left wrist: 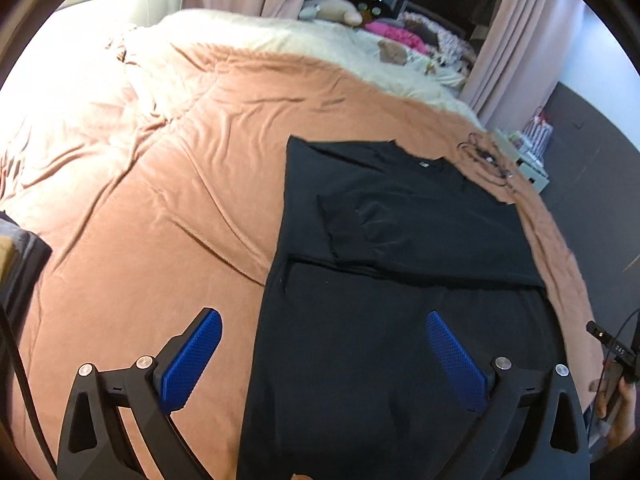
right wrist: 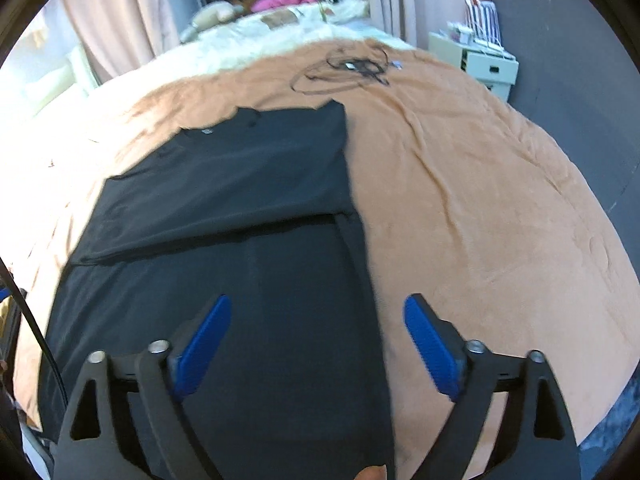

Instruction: Fold small clothes

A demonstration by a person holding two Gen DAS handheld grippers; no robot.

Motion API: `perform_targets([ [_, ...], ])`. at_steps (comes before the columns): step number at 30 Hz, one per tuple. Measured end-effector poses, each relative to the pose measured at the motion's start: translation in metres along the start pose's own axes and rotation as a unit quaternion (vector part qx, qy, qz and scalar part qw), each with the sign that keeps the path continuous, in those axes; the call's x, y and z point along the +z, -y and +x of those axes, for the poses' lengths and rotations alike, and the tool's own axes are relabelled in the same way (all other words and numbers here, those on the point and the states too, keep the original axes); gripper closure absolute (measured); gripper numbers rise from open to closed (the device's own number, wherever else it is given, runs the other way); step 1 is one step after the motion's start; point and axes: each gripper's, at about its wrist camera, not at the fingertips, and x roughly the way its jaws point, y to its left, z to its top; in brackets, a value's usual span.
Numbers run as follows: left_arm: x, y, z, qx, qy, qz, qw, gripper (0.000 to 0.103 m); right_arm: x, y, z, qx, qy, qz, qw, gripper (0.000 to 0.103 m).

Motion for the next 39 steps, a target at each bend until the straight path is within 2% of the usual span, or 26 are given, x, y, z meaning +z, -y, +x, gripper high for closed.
perform_targets([
  [2, -0.006, 0.003, -0.015, -0.006, 0.013, 0.003, 0.9999, 0.000, -0.010, -0.005, -0.015, 0.001, 0.015, -0.003, 1.000, 0.000],
  [9, -0.037, -0.001, -0.068, -0.035, 0.029, 0.005, 0.9990, 0.000, -0.046, -0.011, -0.063, 0.010, 0.047, -0.015, 0.999, 0.000],
  [18, -0.090, -0.022, -0.119, -0.067, 0.036, -0.022, 0.9969, 0.000, -0.101, -0.008, -0.114, 0.016, 0.084, -0.025, 0.996, 0.000],
  [22, -0.116, -0.027, -0.139, -0.033, 0.051, -0.004, 0.9982, 0.003, -0.122, -0.004, -0.125, 0.018, 0.087, -0.028, 0.996, 0.000],
  [26, -0.139, -0.036, -0.152, -0.027, 0.064, -0.010, 0.9976, 0.004, -0.145, -0.002, -0.138, 0.010, 0.099, -0.031, 0.995, 0.000],
  [32, -0.174, -0.050, -0.174, -0.016, 0.110, -0.027, 0.9935, 0.004, -0.173, -0.006, -0.149, -0.008, 0.103, -0.046, 0.994, 0.000],
  [37, -0.194, -0.061, -0.178, 0.012, 0.128, -0.026, 0.9914, 0.004, -0.189, -0.008, -0.152, -0.016, 0.097, -0.054, 0.994, 0.000],
  [39, -0.198, -0.068, -0.173, 0.014, 0.121, -0.030, 0.9921, 0.004, -0.194, -0.009, -0.150, -0.005, 0.088, -0.051, 0.995, 0.000],
])
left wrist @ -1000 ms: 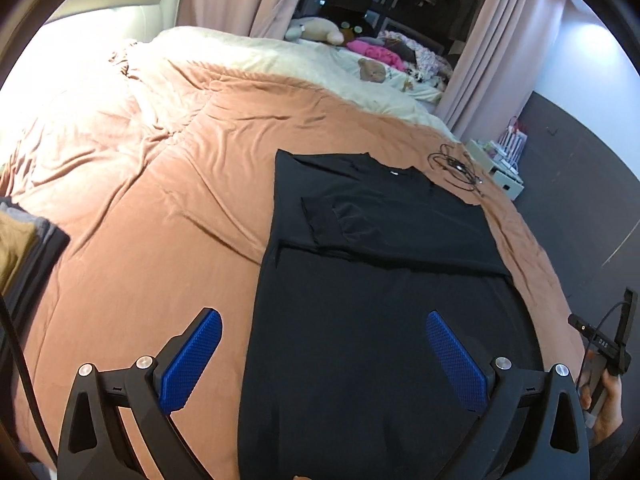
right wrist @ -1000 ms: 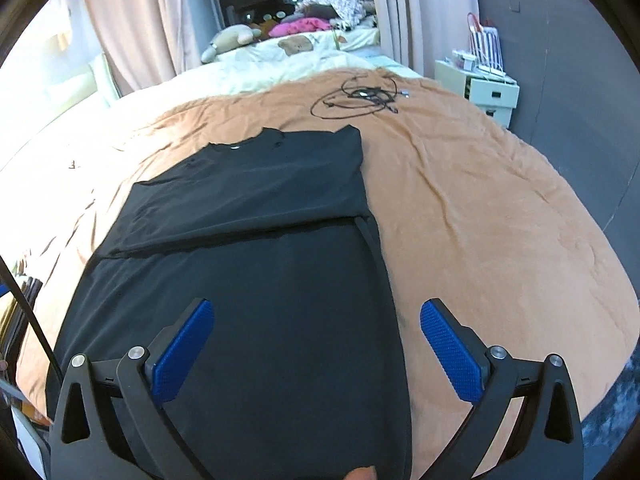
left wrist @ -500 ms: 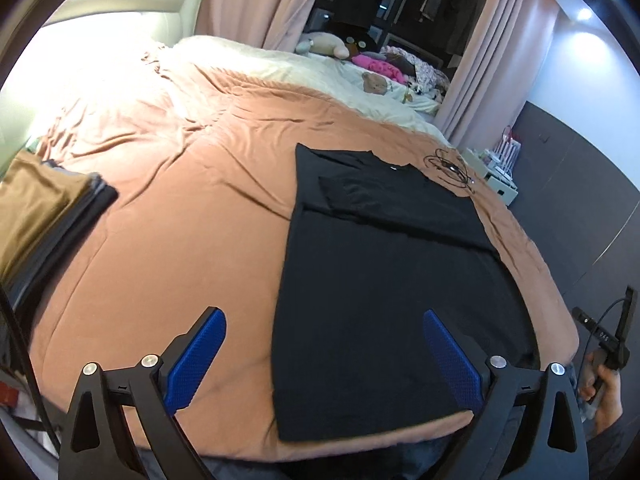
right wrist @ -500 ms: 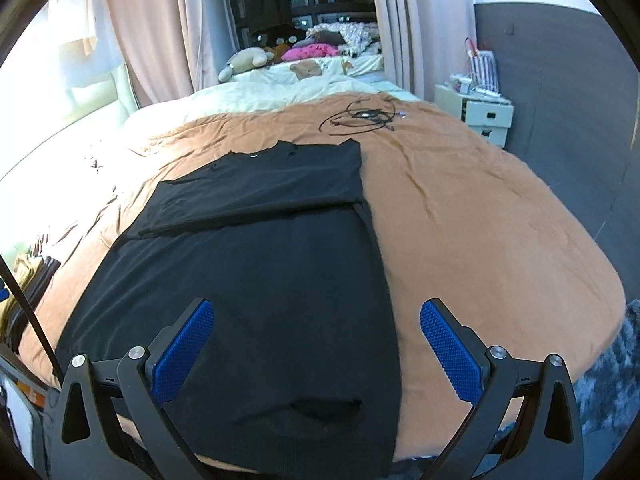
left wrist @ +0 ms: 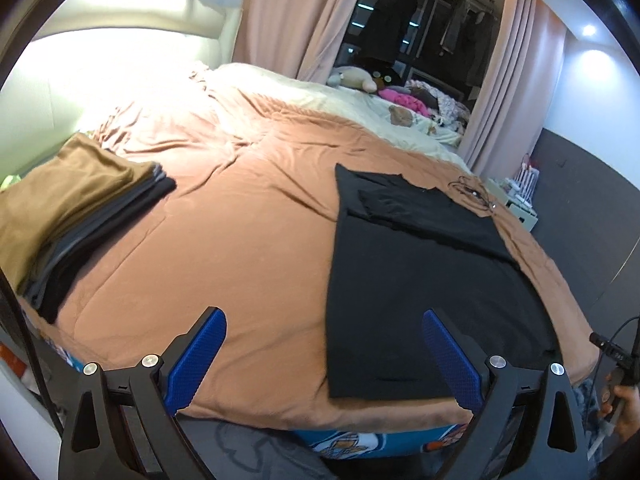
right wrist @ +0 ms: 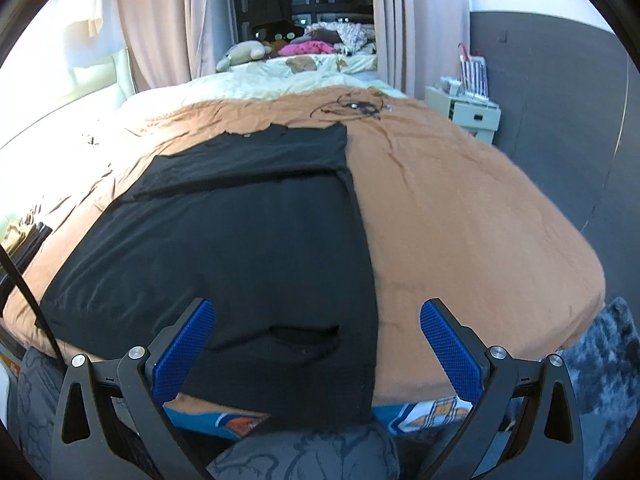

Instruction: Fold small clothes

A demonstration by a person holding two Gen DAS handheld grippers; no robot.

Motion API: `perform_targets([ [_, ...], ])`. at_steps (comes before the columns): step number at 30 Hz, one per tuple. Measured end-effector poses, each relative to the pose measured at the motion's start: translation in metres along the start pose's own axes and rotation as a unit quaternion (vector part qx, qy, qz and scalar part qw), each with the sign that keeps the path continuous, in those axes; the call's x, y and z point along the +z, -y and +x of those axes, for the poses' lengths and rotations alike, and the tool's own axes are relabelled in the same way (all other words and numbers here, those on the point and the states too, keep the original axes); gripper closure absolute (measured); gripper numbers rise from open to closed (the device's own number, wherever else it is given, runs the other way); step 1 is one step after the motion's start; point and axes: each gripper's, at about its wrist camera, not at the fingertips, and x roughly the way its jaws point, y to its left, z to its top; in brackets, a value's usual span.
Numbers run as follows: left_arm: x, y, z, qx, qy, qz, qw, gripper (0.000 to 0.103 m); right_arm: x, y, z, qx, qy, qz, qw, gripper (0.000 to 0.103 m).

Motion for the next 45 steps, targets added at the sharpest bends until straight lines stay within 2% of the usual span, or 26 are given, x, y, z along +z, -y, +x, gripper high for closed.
perform_targets([
  [2, -0.006, -0.009, 0.006, 0.000, -0.014, -0.007, 0.9999, 0.004, 0.000, 0.000, 0.001, 0.010, -0.001, 0.002, 1.000, 0.000],
  [4, -0.011, -0.016, 0.011, 0.006, -0.024, -0.004, 0.9997, 0.004, -0.003, 0.002, 0.004, 0.001, -0.006, -0.001, 1.000, 0.000],
  [8, -0.021, -0.033, 0.030, -0.009, -0.055, -0.009, 0.9984, 0.004, -0.004, 0.005, 0.018, 0.006, -0.029, -0.003, 1.000, 0.000],
  [10, -0.024, -0.041, 0.040, -0.017, -0.070, -0.017, 0.9973, 0.011, -0.005, 0.012, 0.026, 0.020, -0.043, 0.010, 0.999, 0.000],
  [11, -0.026, -0.045, 0.046, -0.022, -0.079, -0.022, 0.9964, 0.018, -0.005, 0.017, 0.030, 0.024, -0.048, 0.017, 0.998, 0.001],
  [15, -0.032, -0.056, 0.070, -0.031, -0.118, -0.040, 0.9918, 0.041, -0.005, 0.036, 0.045, 0.040, -0.069, 0.048, 0.996, 0.012],
  [18, -0.036, -0.056, 0.088, -0.039, -0.139, -0.041, 0.9887, 0.044, -0.004, 0.048, 0.051, 0.037, -0.072, 0.065, 0.995, 0.022],
  [21, -0.037, -0.051, 0.100, -0.055, -0.153, -0.045, 0.9857, 0.050, -0.007, 0.063, 0.058, 0.050, -0.076, 0.093, 0.991, 0.026],
  [26, -0.030, -0.037, 0.119, -0.084, -0.162, -0.050, 0.9820, 0.050, -0.008, 0.088, 0.067, 0.060, -0.076, 0.131, 0.987, 0.028],
  [30, -0.021, -0.030, 0.137, -0.103, -0.176, -0.061, 0.9770, 0.050, -0.006, 0.108, 0.072, 0.095, -0.075, 0.171, 0.978, 0.028],
  [35, -0.021, -0.028, 0.158, -0.108, -0.195, -0.081, 0.9715, 0.052, -0.008, 0.124, 0.078, 0.126, -0.083, 0.199, 0.968, 0.028],
  [41, -0.020, -0.031, 0.166, -0.126, -0.203, -0.109, 0.9648, 0.053, -0.016, 0.133, 0.085, 0.174, -0.081, 0.223, 0.956, 0.029],
  [44, -0.020, -0.036, 0.167, -0.137, -0.207, -0.130, 0.9601, 0.054, -0.025, 0.136, 0.087, 0.213, -0.084, 0.236, 0.944, 0.046],
  [45, -0.020, -0.036, 0.167, -0.136, -0.208, -0.131, 0.9597, 0.055, -0.028, 0.137, 0.089, 0.227, -0.089, 0.242, 0.939, 0.046],
])
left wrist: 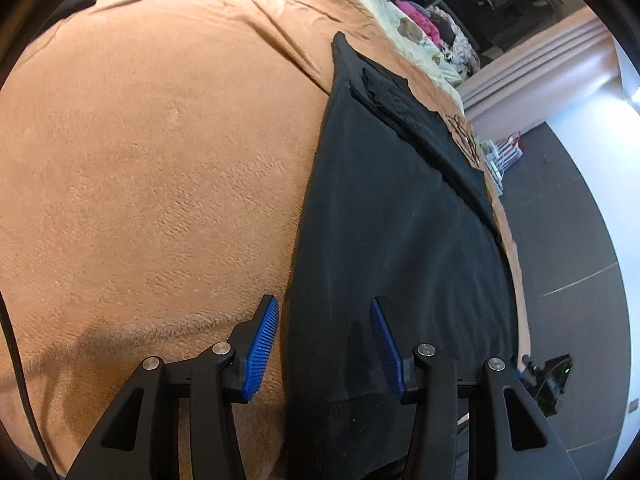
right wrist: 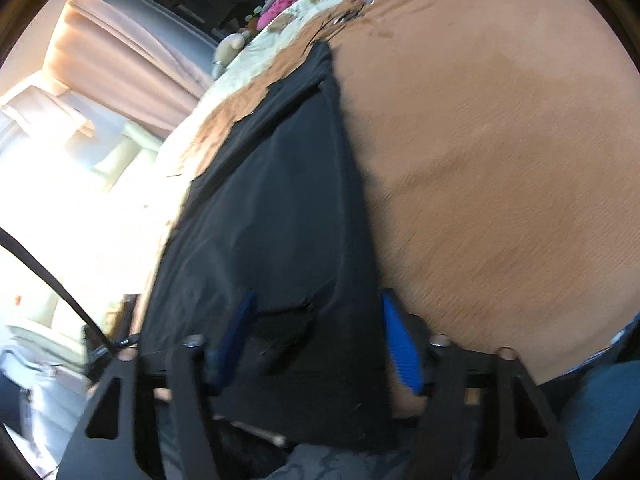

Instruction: Fold small clothes

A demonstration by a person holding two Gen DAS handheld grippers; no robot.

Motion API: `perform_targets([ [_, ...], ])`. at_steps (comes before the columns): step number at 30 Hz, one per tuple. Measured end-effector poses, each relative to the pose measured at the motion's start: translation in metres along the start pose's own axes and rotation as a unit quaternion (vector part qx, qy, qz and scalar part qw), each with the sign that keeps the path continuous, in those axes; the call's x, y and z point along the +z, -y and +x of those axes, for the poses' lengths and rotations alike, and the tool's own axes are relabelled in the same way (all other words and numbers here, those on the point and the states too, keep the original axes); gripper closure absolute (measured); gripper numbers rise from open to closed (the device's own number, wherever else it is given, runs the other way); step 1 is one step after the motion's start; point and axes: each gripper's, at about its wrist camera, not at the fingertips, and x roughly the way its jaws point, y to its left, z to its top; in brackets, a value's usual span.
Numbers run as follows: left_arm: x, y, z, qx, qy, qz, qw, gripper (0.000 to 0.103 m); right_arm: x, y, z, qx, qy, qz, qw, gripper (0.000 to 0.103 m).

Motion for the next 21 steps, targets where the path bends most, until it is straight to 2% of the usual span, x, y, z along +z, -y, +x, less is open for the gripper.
perform_targets([
  [6, -0.010, 0.003, -0.001, -0.020, -0.007, 0.009, 0.9997, 0.057, -0.003, 0.014, -0.005, 0.025, -0.001, -0.002, 1.000, 0.046],
  [10, -0.005, 0.001, 0.004, -0.019, -0.008, 0.006, 0.9998, 0.066, 0.006, 0.017, 0.006, 0.025, -0.003, -0.004, 1.000, 0.047],
  [14, 0.002, 0.000, 0.012, -0.017, -0.011, -0.006, 0.9998, 0.080, 0.013, 0.008, 0.017, 0.004, 0.003, -0.027, 1.000, 0.047],
  [18, -0.003, 0.006, 0.010, -0.011, -0.007, 0.007, 0.9999, 0.080, 0.014, -0.002, 0.022, -0.008, 0.003, -0.037, 0.999, 0.047],
  [21, -0.010, 0.009, 0.007, -0.021, -0.013, 0.016, 0.9996, 0.082, 0.010, -0.003, 0.018, 0.004, -0.004, -0.033, 0.999, 0.050],
])
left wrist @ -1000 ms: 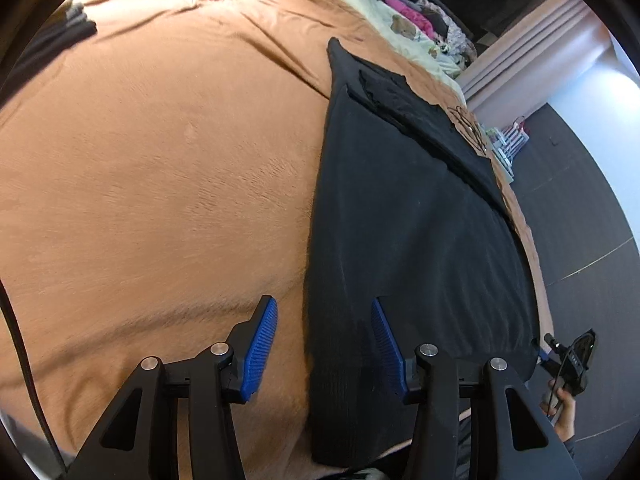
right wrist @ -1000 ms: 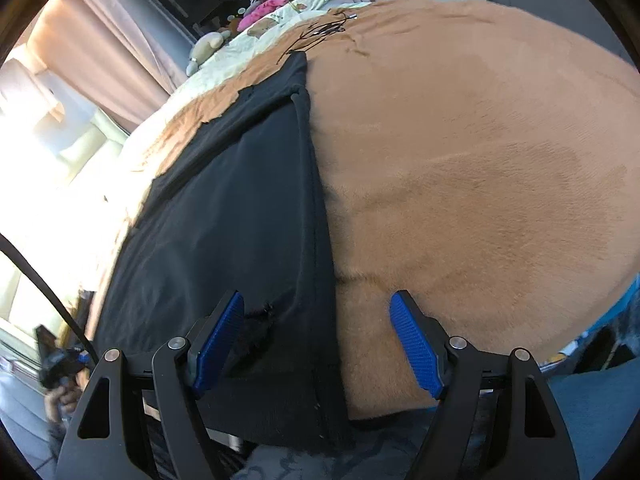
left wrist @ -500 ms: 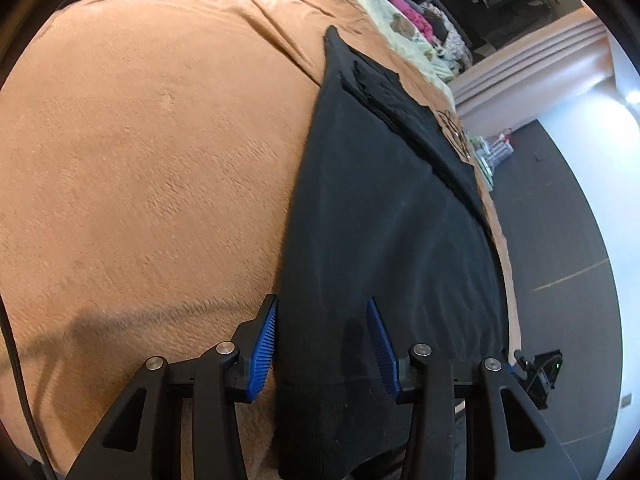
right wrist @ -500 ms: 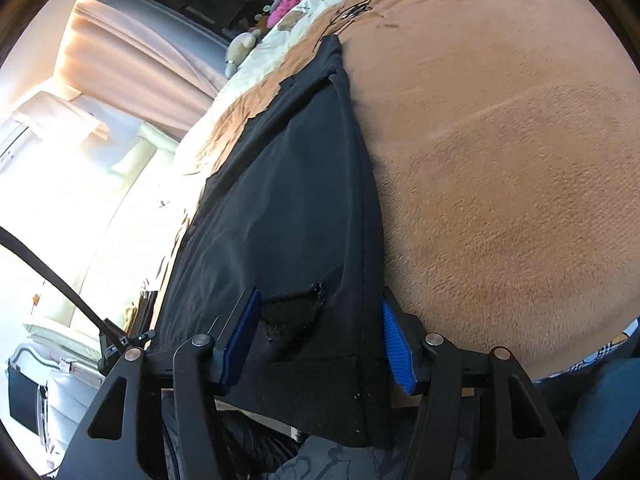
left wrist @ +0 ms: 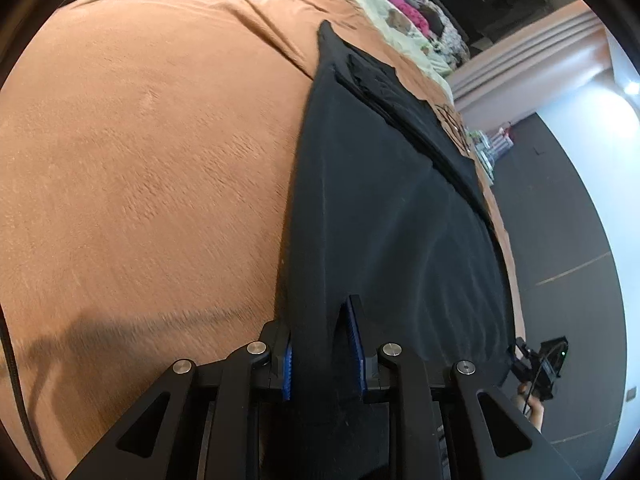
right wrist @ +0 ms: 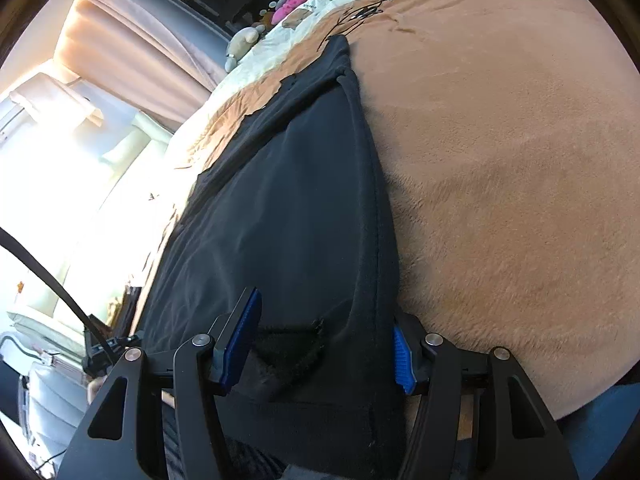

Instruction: Fold small clothes

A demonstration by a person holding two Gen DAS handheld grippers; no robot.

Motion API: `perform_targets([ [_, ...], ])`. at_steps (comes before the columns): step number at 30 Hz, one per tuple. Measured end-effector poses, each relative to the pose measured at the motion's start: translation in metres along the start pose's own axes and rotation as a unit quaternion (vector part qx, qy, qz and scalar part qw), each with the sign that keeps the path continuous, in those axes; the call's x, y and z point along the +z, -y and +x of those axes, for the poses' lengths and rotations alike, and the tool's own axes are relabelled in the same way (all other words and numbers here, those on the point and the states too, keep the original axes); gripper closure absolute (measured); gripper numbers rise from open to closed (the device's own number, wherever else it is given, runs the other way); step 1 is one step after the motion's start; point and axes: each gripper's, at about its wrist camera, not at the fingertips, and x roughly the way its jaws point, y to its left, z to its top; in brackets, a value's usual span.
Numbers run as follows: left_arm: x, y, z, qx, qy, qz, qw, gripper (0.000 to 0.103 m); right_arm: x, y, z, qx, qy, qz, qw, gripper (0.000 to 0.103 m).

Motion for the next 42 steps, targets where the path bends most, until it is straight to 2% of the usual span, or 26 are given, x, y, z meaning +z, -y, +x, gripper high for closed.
perform_targets([
  [1, -0.001, 0.000, -0.001, -0.002, -0.001, 0.000, 1.0000, 0.086, -0.002, 0.000, -0.001, 0.001, -0.003, -0.001, 1.000, 0.052],
  [2, -0.001, -0.002, -0.001, -0.001, -0.002, -0.003, 1.0000, 0.094, -0.003, 0.001, -0.002, 0.000, -0.004, -0.001, 1.000, 0.058],
  [5, 0.001, -0.003, -0.007, -0.004, 0.005, -0.016, 0.9998, 0.098, -0.002, 0.004, -0.005, -0.029, -0.003, 0.014, 0.999, 0.094],
  [6, 0.001, -0.001, -0.012, 0.000, 0.011, -0.015, 0.9998, 0.098, -0.001, 0.005, -0.008, -0.039, -0.001, 0.020, 0.999, 0.098],
  [11, 0.005, 0.022, -0.038, 0.000, 0.043, 0.007, 0.9991, 0.099, 0.003, -0.018, -0.026, -0.036, 0.011, 0.005, 0.999, 0.101],
  [16, 0.007, 0.031, -0.058, -0.013, 0.056, 0.006, 0.9983, 0.099, 0.003, -0.043, -0.049, -0.021, 0.037, -0.005, 0.999, 0.102],
  [26, 0.006, 0.045, -0.103, -0.031, 0.079, 0.024, 0.9961, 0.099, -0.015, -0.061, -0.068, 0.014, 0.046, -0.023, 0.999, 0.102],
  [32, -0.016, 0.043, -0.139, -0.041, 0.097, 0.021, 0.9942, 0.099, -0.032, -0.069, -0.088, 0.028, 0.065, -0.049, 0.996, 0.102],
  [42, -0.059, 0.037, -0.171, -0.045, 0.119, 0.016, 0.9917, 0.099, -0.068, -0.072, -0.121, 0.034, 0.066, -0.063, 0.995, 0.102],
])
